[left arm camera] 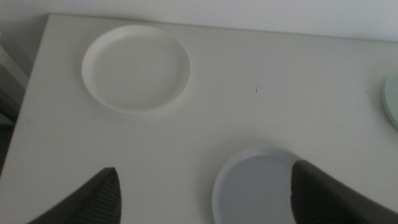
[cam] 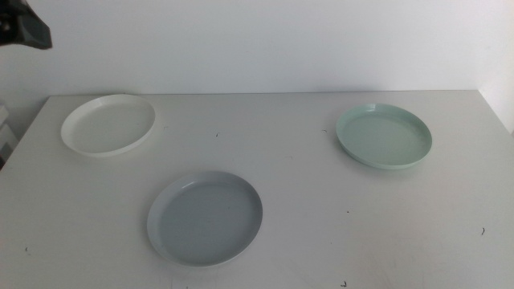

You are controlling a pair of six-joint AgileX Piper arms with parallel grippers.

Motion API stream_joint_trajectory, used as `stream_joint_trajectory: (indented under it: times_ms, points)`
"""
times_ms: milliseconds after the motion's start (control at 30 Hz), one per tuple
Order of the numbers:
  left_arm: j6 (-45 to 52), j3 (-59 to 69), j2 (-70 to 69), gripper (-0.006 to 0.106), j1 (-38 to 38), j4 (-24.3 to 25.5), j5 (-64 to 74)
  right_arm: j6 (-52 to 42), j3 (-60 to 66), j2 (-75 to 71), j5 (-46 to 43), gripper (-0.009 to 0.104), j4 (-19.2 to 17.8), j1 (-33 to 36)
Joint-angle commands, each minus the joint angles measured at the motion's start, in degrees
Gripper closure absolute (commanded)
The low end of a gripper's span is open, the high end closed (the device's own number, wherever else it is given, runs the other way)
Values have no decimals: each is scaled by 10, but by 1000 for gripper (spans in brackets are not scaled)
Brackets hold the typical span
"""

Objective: Stack the three bowls on top of each other.

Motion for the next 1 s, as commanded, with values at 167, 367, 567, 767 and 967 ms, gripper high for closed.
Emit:
stream_joint_trajectory:
  times_ms: [167, 367, 567, 767, 967]
  points:
    - [-2, -21, 41, -4, -4, -49, 8, -5, -3, -16, -45, 48, -8, -3]
    - [-1, -21, 79, -4, -4, -49, 24, -5, -3, -16, -45, 48, -8, -3]
    - [0, -21, 130, -4, -4, -50, 75, -5, -3, -16, -45, 48, -8, -3]
    - [10, -20, 190, -4, -4, -69, 109, -5, -3, -16, -45, 48, -8, -3]
    - [49, -20, 244, -4, -8, -96, 108, -5, -3, -16, -45, 48, -8, -3]
